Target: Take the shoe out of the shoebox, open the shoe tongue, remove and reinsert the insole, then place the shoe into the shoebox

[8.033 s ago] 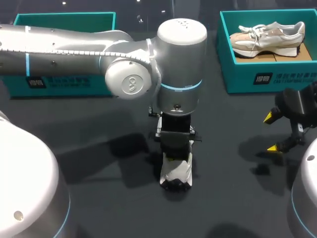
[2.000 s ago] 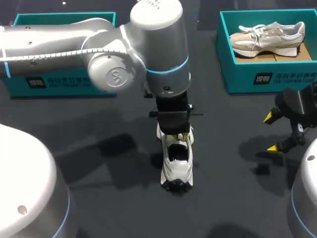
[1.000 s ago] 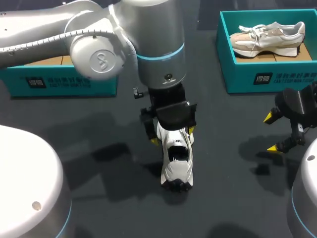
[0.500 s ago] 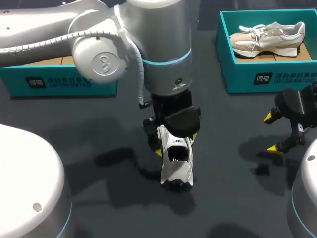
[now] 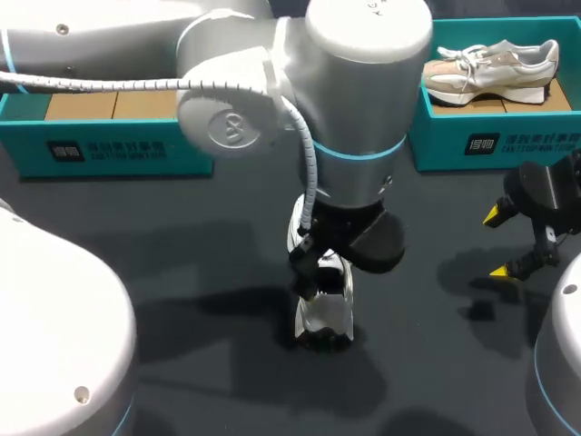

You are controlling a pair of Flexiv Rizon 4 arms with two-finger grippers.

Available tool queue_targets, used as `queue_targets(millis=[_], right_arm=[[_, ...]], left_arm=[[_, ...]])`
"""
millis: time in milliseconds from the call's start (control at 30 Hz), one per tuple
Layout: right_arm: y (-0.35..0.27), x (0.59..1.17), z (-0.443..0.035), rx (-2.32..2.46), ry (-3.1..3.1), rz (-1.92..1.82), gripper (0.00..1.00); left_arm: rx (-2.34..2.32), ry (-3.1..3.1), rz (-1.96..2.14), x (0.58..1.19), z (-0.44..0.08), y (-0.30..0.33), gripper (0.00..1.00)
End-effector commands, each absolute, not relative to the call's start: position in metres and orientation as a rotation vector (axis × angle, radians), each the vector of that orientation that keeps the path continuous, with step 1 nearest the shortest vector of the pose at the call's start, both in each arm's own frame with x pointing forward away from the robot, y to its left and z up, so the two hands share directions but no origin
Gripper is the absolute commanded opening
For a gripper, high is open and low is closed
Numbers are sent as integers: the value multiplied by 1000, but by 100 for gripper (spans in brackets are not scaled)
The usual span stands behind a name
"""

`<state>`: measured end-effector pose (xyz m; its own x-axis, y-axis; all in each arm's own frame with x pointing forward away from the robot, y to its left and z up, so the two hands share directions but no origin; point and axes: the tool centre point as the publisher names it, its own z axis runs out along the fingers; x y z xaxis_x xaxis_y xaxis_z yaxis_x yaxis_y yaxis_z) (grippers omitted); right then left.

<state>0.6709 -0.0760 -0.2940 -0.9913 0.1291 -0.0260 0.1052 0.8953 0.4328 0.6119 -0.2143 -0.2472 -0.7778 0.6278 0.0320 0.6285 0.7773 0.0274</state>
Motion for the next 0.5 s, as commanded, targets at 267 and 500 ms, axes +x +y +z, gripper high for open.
queue_targets(millis=[267,500], right_arm=[[-76,669,-294,187,3003,677,100],[-76,669,-294,187,3003,677,100]], left_arm=[[-681,-3052,-130,598,-270,-226,100],[-494,-3090,-137,596,-284,-222,100]])
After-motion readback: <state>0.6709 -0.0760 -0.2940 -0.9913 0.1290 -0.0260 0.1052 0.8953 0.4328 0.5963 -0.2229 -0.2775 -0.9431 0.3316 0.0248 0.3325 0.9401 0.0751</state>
